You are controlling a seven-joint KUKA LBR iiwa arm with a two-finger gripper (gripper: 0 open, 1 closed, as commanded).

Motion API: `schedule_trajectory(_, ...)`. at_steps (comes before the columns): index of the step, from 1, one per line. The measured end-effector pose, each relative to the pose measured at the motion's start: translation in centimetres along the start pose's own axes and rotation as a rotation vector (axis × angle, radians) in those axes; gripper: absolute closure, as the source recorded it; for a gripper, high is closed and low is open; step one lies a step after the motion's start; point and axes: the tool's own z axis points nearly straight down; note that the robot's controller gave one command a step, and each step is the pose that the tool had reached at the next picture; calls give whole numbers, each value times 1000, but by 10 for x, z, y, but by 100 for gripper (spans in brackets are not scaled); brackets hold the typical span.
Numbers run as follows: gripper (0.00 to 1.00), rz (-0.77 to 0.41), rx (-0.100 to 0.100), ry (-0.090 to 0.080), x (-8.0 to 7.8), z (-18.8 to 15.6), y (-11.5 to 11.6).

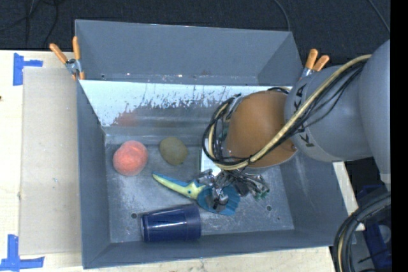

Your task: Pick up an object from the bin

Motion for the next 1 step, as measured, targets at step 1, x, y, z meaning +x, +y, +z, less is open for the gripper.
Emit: schedule_trajectory(1,100,0,0,0,0,0,0)
